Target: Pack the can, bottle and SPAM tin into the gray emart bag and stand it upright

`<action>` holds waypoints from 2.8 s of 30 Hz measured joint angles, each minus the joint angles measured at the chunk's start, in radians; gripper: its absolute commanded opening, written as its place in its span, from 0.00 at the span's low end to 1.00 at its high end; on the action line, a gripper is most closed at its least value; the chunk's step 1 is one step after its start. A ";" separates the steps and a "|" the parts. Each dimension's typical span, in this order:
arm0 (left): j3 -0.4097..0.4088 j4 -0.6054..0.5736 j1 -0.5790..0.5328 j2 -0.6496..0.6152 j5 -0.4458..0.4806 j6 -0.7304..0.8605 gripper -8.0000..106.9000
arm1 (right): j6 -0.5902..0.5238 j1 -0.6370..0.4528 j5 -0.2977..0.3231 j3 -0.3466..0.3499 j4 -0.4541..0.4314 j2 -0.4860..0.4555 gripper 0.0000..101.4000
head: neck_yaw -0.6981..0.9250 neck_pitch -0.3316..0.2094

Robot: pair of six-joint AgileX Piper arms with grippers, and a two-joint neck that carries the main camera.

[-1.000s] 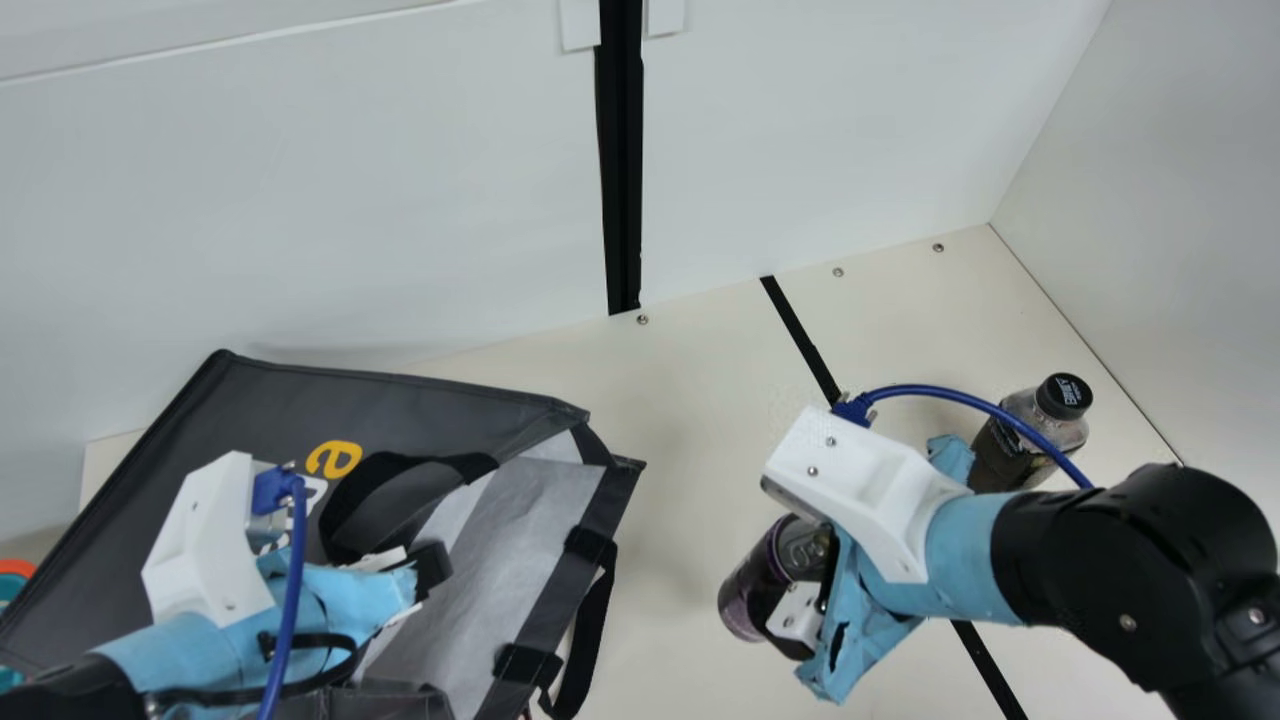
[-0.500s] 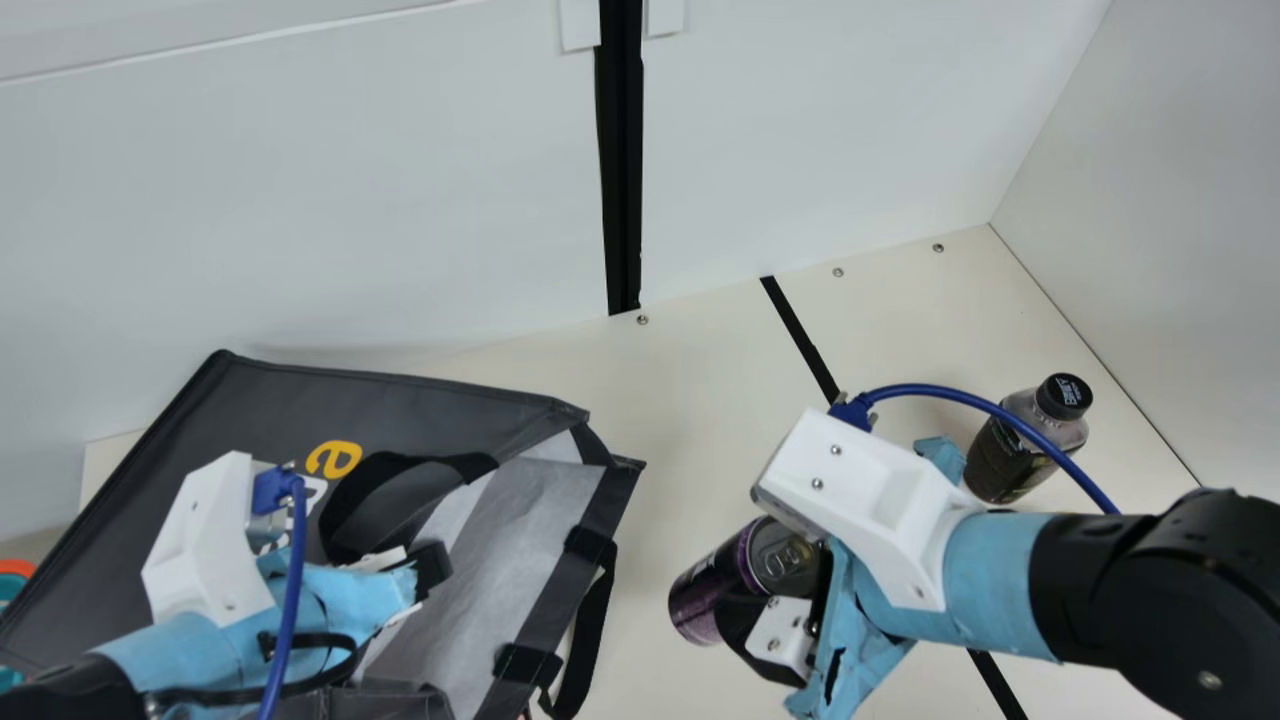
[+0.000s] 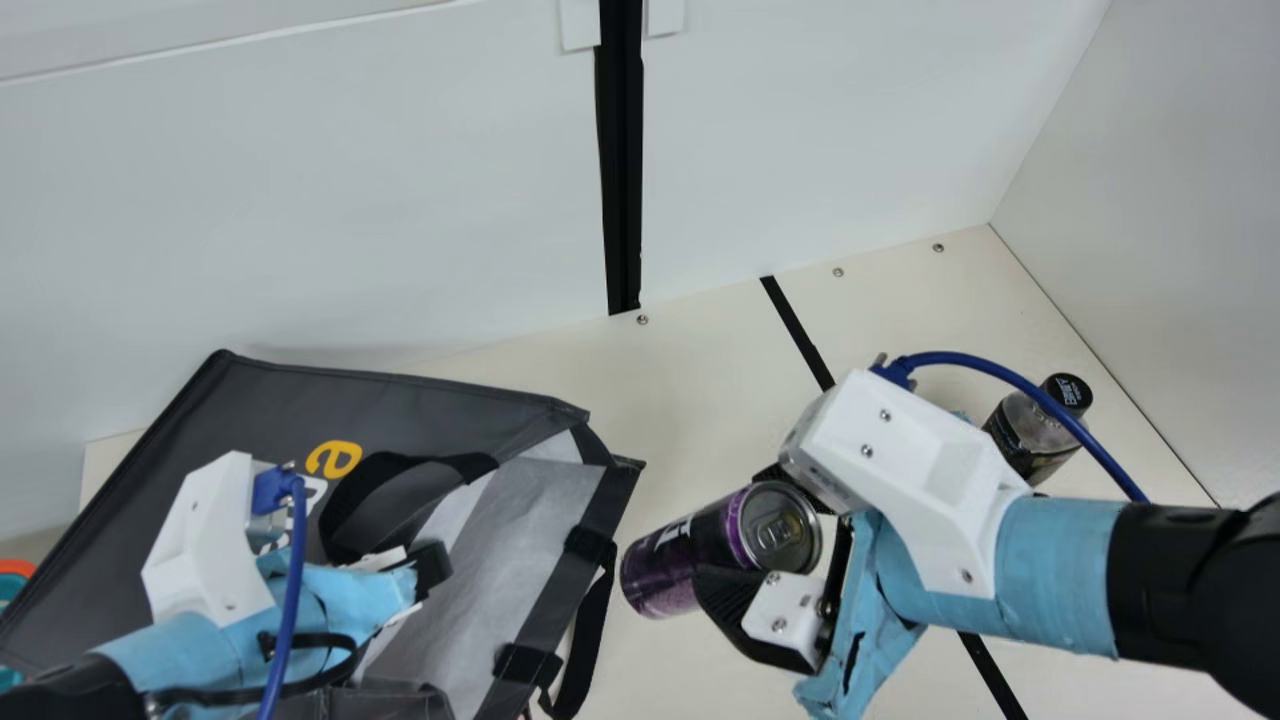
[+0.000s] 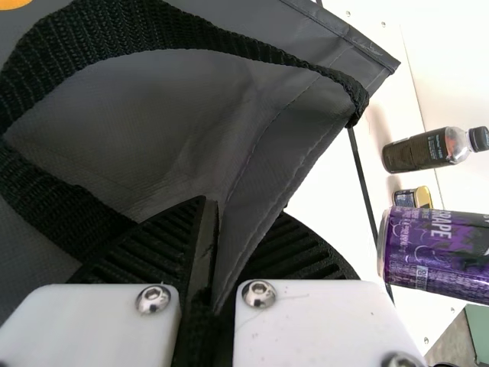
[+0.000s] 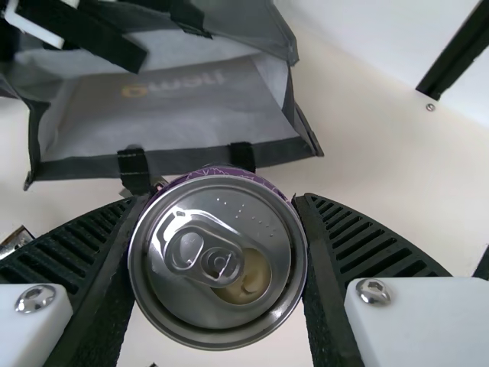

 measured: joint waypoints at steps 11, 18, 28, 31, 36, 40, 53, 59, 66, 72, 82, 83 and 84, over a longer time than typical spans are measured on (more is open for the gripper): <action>0.000 0.000 0.000 0.000 0.000 0.000 0.00 | -0.071 0.039 -0.113 0.082 0.107 0.029 0.00 | 0.000 0.000; 0.000 0.000 0.000 0.000 0.000 0.000 0.00 | -0.101 0.097 -0.203 0.133 0.151 0.062 0.00 | -0.002 0.000; 0.000 0.000 0.000 0.000 0.000 0.000 0.00 | -0.156 0.183 -0.353 0.182 0.210 0.141 0.00 | -0.002 0.000; 0.000 0.000 0.000 0.000 0.000 0.000 0.00 | -0.180 0.209 -0.401 0.191 0.234 0.172 0.00 | -0.002 0.000; 0.000 0.000 0.000 0.000 0.000 0.000 0.00 | -0.221 0.253 -0.476 0.197 0.282 0.232 0.00 | 0.000 0.000; 0.000 0.000 0.000 0.000 0.000 0.000 0.00 | -0.256 0.282 -0.530 0.197 0.319 0.282 0.00 | 0.000 0.000; 0.000 0.000 0.000 0.000 0.000 0.000 0.00 | -0.411 0.310 -0.609 0.184 0.440 0.441 0.00 | 0.000 0.002; 0.000 0.000 0.000 0.000 0.000 0.000 0.00 | -0.488 0.310 -0.626 0.179 0.487 0.502 0.00 | 0.000 0.000; 0.000 0.000 0.000 0.000 0.000 0.000 0.00 | -0.558 0.316 -0.632 0.161 0.539 0.568 0.00 | 0.000 0.000; 0.000 0.000 0.000 0.000 0.000 0.000 0.00 | -0.597 0.322 -0.636 0.131 0.573 0.627 0.00 | 0.000 0.002; 0.000 0.000 0.000 0.000 0.000 0.000 0.00 | -0.612 0.330 -0.622 0.069 0.582 0.694 0.33 | 0.000 0.000; 0.000 0.000 0.000 0.000 0.000 0.000 0.00 | -0.613 0.330 -0.617 0.063 0.582 0.698 0.36 | -0.002 0.000; 0.000 0.000 0.000 0.000 0.000 0.000 0.00 | -0.615 0.330 -0.615 0.059 0.583 0.700 0.40 | -0.002 0.000</action>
